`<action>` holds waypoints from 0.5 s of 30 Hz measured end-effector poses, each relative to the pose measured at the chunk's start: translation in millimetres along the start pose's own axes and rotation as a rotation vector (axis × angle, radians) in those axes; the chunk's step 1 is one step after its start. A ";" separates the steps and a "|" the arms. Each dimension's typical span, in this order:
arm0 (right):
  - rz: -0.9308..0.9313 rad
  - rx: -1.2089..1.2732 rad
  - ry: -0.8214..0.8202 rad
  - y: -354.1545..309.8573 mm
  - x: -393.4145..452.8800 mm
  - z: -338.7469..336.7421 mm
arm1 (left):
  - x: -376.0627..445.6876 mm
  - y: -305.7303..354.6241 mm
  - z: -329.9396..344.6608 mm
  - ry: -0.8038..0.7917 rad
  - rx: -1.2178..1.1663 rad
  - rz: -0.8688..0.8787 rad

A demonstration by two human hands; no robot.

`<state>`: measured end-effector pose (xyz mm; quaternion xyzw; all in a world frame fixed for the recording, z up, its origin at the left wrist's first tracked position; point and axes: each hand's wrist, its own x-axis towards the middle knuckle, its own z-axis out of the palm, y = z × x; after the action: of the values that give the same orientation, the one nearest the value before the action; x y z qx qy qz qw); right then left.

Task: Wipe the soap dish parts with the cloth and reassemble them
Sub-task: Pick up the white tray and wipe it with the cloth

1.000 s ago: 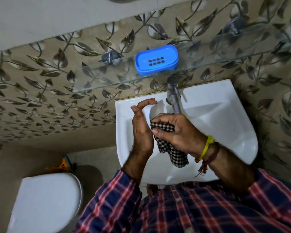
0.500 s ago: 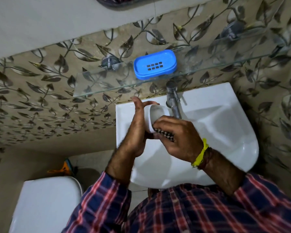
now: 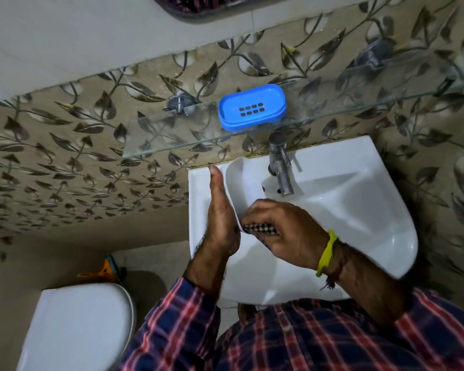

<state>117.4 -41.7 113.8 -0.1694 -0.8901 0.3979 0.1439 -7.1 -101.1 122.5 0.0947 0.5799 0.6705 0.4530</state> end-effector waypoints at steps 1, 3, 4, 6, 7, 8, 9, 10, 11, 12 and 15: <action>-0.013 -0.074 0.036 -1.5 -1.0 -2.9 | 0.2 -0.4 -1.7 -0.014 -0.016 -0.012; 0.017 -0.035 0.238 -6.4 2.2 -13.1 | -0.8 -2.8 -4.4 -0.039 -0.054 -0.057; 0.085 0.070 0.370 -8.9 5.9 -18.7 | -1.5 -4.7 -5.7 -0.063 -0.069 -0.081; 0.238 0.166 0.541 -13.6 15.9 -23.1 | -2.9 -9.5 -4.1 -0.098 -0.088 -0.111; 0.262 0.079 0.563 -15.9 20.9 -20.8 | -4.0 -13.5 -1.8 -0.119 -0.085 -0.121; 0.260 -0.053 0.561 -17.8 24.4 -16.4 | -6.1 -16.9 2.8 -0.131 -0.087 -0.126; 0.246 -0.163 0.566 -20.4 26.7 -10.6 | -8.6 -20.5 7.5 -0.133 -0.076 -0.137; 0.237 -0.221 0.562 -25.4 27.6 -6.2 | -9.9 -24.8 11.1 -0.128 -0.070 -0.142; 0.205 -0.246 0.537 -28.7 26.7 -1.7 | -10.2 -28.5 12.7 -0.128 -0.066 -0.143; 0.158 -0.247 0.482 -31.1 24.5 2.0 | -9.2 -31.0 11.3 -0.132 -0.069 -0.134; 0.030 -0.221 0.251 -25.7 14.6 2.6 | -7.4 -28.4 1.6 -0.068 -0.131 -0.139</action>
<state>98.4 -53.4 133.4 -0.2457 -0.9008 0.2755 0.2286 12.4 -107.7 101.5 0.0473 0.5243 0.6703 0.5231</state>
